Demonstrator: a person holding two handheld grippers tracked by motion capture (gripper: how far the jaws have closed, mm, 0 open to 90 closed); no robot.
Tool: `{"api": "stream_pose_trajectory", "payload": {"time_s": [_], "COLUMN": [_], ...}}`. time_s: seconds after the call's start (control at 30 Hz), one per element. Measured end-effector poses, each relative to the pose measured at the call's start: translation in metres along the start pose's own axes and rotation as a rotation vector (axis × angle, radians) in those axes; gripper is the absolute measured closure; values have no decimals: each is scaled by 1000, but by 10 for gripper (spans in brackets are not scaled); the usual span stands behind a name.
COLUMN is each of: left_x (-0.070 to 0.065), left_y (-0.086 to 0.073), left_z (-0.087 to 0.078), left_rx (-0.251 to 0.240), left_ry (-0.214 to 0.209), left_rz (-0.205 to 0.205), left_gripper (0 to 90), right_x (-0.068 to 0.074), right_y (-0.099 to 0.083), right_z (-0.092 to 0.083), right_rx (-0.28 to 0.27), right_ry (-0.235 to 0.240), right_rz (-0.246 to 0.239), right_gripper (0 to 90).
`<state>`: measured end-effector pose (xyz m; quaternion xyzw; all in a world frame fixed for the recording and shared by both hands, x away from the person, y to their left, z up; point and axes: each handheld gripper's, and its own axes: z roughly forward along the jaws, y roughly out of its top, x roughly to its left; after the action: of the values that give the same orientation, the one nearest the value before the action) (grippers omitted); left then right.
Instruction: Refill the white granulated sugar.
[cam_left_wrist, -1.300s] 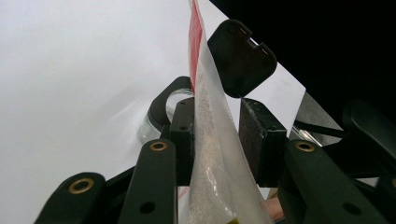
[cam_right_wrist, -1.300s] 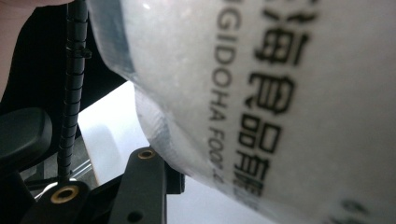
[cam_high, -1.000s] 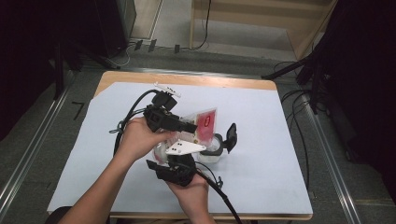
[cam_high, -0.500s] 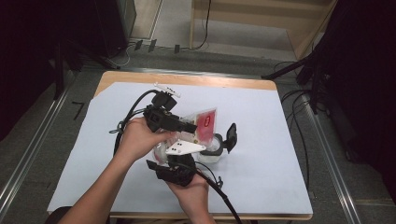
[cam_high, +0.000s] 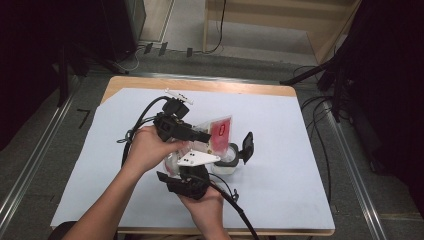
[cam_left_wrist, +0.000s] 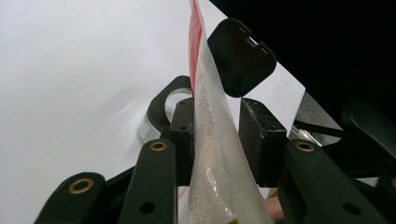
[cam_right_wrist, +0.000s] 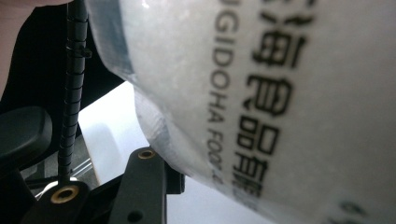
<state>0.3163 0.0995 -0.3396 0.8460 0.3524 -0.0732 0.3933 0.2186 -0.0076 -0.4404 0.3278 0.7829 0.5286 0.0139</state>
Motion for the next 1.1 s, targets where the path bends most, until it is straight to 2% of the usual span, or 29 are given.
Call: {"api": "stream_pose_trajectory", "payload": {"time_s": [1.1], "left_x": [1], "left_y": [0], "left_z": [0], "left_rx": [-14], "left_ry": [-6], "left_rz": [-5], "left_gripper": [676], "right_x": [0], "right_y": [1], "right_z": [1], "right_rx": [-2], "right_ry": [0], "right_rz": [5], "right_gripper": [632]}}
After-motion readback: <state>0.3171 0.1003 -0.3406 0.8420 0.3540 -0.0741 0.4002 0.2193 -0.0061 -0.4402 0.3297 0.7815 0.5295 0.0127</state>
